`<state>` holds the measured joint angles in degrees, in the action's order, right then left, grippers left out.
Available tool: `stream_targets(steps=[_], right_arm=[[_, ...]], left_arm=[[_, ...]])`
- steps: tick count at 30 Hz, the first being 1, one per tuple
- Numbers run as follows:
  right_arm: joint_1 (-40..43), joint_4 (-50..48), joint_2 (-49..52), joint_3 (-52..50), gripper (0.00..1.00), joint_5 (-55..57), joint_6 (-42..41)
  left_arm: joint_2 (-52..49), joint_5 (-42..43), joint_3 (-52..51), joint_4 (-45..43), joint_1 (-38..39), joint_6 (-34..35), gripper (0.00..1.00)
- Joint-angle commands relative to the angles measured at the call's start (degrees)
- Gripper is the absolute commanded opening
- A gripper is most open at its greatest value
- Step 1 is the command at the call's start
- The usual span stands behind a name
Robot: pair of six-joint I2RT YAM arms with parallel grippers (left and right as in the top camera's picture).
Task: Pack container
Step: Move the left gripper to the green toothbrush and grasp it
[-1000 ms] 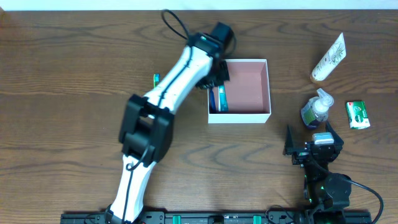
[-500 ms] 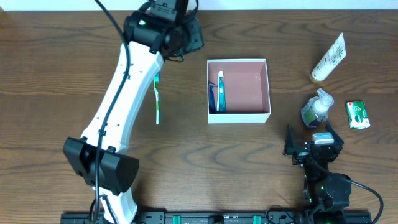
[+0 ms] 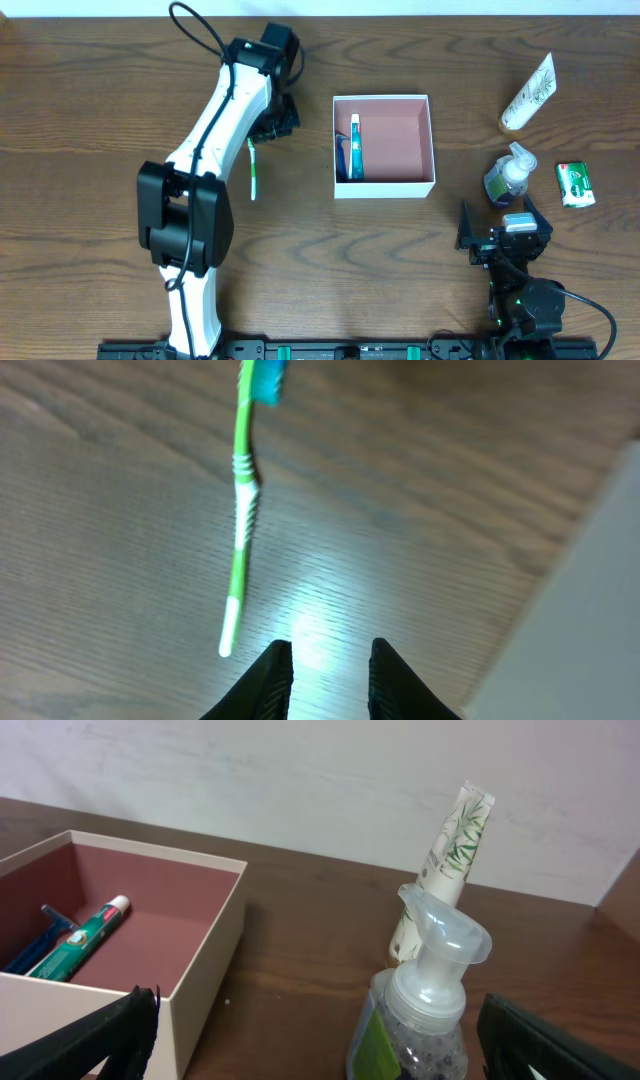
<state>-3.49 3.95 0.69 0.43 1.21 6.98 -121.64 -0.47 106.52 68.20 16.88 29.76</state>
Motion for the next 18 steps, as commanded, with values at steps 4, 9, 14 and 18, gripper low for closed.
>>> stream_targets(steps=[4, 9, 14, 18], right_arm=[[0.57, 0.2, -0.37, -0.11, 0.99, -0.17, 0.81], [0.57, 0.2, -0.37, -0.11, 0.99, -0.17, 0.81], [0.57, 0.2, -0.37, -0.11, 0.99, -0.17, 0.81], [0.57, 0.2, -0.37, -0.11, 0.99, -0.17, 0.81]], left_arm=[[-0.81, -1.44, -2.1, 0.15, -3.41, -1.09, 0.27], [-0.85, -1.42, -3.5, -1.03, -4.44, -4.48, 0.27], [-0.85, 1.73, -8.0, -4.28, -4.98, -4.48, 0.27], [-0.85, 2.99, -11.8, -6.43, -5.09, -4.48, 0.27]])
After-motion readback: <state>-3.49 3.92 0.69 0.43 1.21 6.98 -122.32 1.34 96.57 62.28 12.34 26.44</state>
